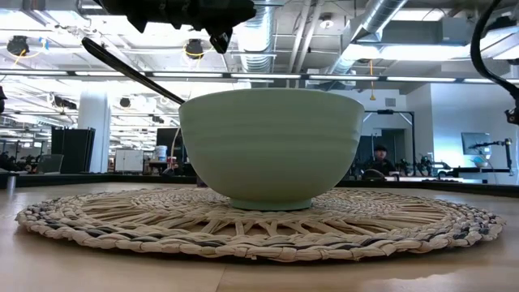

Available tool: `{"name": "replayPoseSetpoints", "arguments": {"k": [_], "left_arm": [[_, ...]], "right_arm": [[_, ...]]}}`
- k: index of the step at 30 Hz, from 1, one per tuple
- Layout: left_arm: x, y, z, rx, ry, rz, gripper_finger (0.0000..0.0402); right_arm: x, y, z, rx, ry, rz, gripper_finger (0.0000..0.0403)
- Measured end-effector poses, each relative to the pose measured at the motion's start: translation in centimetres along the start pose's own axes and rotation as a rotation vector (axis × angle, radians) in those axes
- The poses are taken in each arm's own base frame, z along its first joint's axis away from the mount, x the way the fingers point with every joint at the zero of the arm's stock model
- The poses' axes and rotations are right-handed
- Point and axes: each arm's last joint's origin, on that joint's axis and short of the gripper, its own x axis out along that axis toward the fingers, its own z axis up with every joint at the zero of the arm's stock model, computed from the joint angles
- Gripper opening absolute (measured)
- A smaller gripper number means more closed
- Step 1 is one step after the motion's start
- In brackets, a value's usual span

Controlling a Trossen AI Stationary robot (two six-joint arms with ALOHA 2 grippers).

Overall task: Pick & Place Utensil
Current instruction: Put the purple spoon into the light green bowl on the woven mat

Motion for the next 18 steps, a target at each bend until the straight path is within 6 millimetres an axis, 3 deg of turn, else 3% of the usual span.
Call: {"name": "replayPoseSetpoints", "arguments": {"k": [11, 18], "left_arm": [[0.01, 0.0, -0.06, -0.003, 0.005, 0.0, 0.0062], [0.02, 0.01, -0.07, -0.003, 0.005, 0.0, 0.0062]], "right_arm": [[-0.04, -0.14, 0.28, -0.047, -0.031, -0.013, 0.0009], [-0.03, -0.1, 0.33, -0.086, -0.05, -0.001, 0.0026]]}}
